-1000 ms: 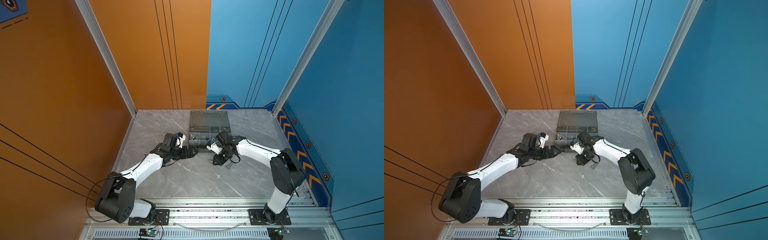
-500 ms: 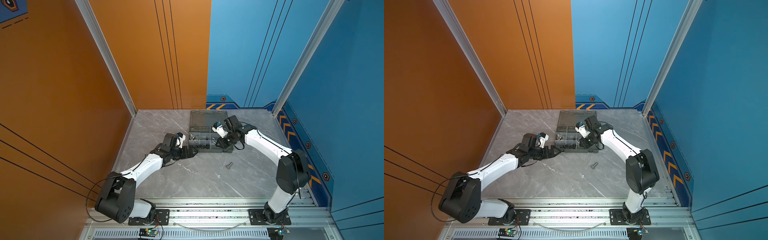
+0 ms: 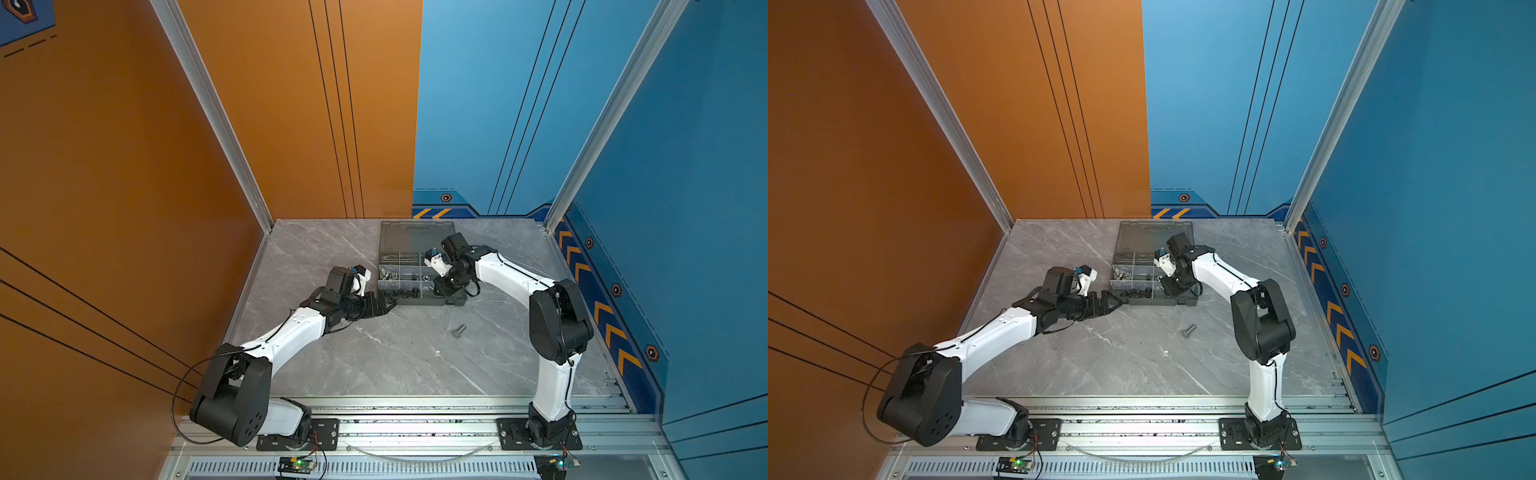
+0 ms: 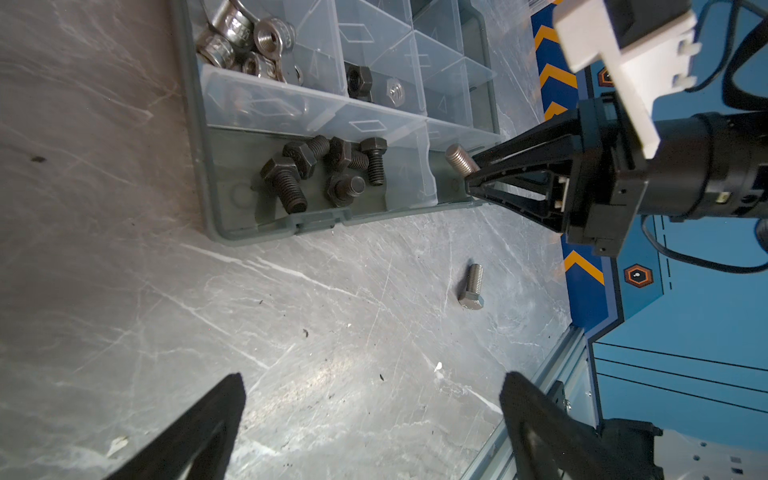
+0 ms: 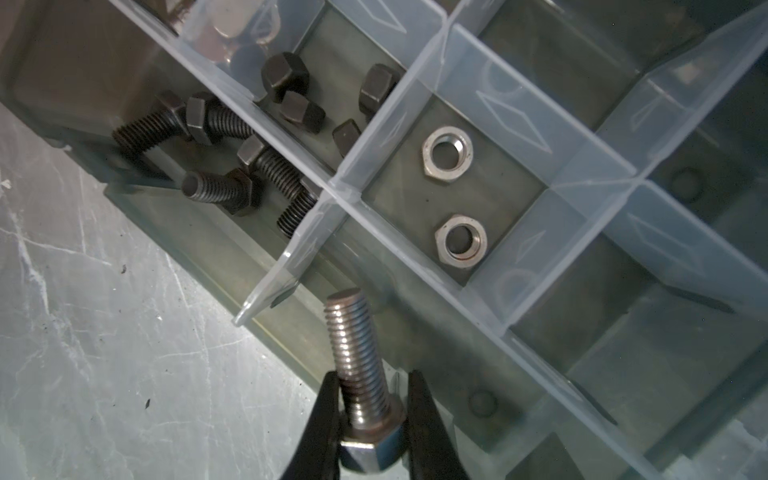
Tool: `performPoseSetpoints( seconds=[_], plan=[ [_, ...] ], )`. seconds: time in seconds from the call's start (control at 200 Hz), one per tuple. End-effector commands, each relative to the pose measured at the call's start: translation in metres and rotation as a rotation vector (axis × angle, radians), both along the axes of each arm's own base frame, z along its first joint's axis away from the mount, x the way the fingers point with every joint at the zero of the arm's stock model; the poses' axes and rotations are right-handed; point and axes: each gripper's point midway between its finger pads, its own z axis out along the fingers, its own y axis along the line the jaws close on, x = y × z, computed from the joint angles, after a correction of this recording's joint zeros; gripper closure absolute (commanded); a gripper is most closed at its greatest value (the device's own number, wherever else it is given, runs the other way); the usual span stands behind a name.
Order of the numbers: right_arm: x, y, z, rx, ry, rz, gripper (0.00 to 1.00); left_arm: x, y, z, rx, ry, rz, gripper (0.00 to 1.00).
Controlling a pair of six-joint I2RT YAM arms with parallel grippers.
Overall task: Sort the screws and nuts into containers
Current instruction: 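Open the right gripper to drop the silver bolt into the compartment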
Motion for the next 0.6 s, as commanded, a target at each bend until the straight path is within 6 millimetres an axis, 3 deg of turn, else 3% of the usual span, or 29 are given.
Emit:
performPoseSetpoints(
  seconds=[0.0,0.446,0.536,0.596],
  plan=[
    [0.011,-0.003,0.01,-0.028,-0.042,-0.015,1.0,0.001,-0.002,0.003,-0.022,0.007,-0.011,0.02],
    [0.018,-0.007,-0.006,-0.101,-0.046,-0.032,1.0,0.0,-0.001,0.001,-0.023,0.01,-0.007,0.02],
    [0.019,-0.007,-0.008,-0.11,-0.048,-0.038,0.96,-0.001,-0.001,-0.001,-0.021,0.011,-0.006,0.02],
    [0.02,-0.008,-0.009,-0.124,-0.054,-0.043,0.88,-0.001,0.0,0.0,-0.021,0.011,-0.003,0.02]
  ],
)
